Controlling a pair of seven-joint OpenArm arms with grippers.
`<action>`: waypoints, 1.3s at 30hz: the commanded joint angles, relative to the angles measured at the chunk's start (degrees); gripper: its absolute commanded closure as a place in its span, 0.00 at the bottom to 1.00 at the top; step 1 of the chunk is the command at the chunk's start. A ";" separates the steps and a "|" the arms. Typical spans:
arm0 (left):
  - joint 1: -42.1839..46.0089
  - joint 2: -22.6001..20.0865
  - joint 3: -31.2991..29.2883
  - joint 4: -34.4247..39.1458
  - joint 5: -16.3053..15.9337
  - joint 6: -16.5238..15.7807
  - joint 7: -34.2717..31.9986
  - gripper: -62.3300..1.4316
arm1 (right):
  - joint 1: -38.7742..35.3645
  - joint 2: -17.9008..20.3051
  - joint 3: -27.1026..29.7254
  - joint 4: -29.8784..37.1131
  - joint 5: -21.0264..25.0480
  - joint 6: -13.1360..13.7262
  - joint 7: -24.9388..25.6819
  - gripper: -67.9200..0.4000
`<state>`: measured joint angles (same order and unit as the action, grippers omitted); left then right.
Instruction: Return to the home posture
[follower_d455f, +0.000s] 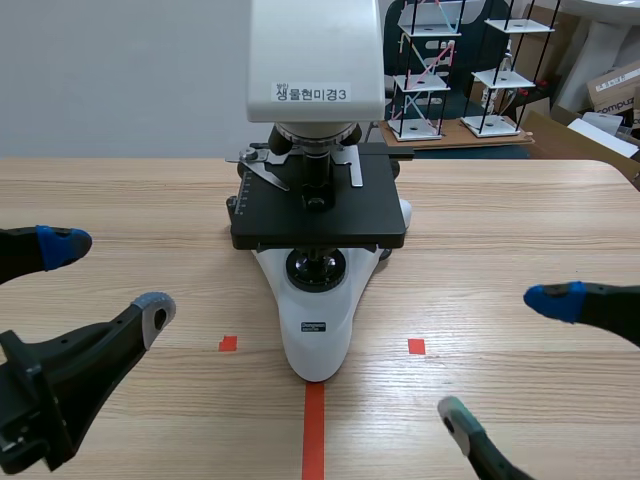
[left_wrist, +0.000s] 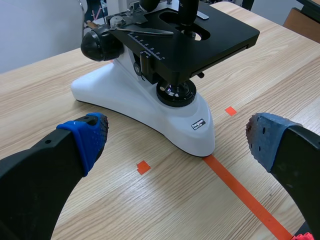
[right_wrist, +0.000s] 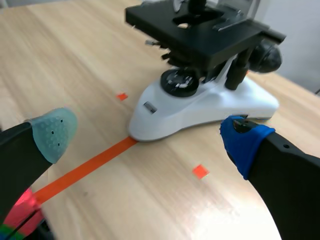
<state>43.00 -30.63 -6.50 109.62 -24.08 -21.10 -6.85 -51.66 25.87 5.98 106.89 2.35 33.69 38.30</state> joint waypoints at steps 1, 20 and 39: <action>-0.02 0.13 -0.37 0.63 -0.33 -0.07 -0.61 0.07 | -1.07 -0.22 1.27 2.19 1.03 0.02 0.63 0.06; 0.00 0.13 -0.37 0.63 -0.33 -0.07 -0.59 0.07 | -3.43 -2.69 4.63 4.46 0.85 0.85 0.63 0.06; 0.00 0.13 -0.37 0.63 -0.33 -0.07 -0.59 0.07 | -3.41 -2.69 4.63 4.46 0.85 0.83 0.66 0.06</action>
<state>43.00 -30.63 -6.50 109.62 -24.08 -21.10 -6.85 -55.75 23.18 10.39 110.80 2.35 34.72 38.30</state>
